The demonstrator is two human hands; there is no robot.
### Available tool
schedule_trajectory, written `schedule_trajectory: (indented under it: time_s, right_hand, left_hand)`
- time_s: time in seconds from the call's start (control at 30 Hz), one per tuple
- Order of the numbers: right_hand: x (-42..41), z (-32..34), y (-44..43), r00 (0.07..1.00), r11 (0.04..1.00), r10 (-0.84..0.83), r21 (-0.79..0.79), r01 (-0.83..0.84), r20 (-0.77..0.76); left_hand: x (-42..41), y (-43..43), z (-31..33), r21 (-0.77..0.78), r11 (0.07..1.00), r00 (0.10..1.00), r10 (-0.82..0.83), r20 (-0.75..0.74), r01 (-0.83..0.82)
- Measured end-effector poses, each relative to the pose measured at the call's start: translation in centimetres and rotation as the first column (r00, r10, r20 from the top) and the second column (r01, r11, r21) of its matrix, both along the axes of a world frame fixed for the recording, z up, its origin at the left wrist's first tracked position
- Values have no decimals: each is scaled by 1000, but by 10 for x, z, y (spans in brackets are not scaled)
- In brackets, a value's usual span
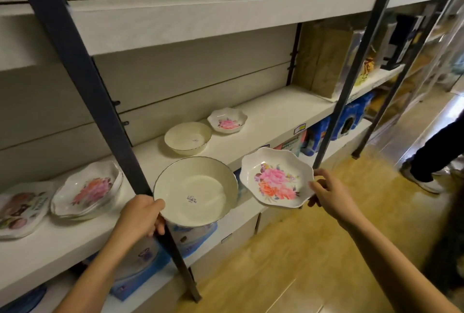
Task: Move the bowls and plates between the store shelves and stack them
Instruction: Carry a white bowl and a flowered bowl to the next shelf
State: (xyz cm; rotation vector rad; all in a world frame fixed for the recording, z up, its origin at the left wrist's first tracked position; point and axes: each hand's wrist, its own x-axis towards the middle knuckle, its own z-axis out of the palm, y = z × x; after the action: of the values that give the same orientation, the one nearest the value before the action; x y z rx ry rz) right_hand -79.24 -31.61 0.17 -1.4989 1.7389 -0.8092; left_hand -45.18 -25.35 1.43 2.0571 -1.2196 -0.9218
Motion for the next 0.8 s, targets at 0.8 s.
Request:
schedule_trajectory:
  time_s: [0.8]
  right_hand:
    - [34, -25, -318, 947, 949, 312, -29, -315, -72]
  left_hand:
    - [-24, -149, -7, 18, 905, 905, 426, 11, -426]
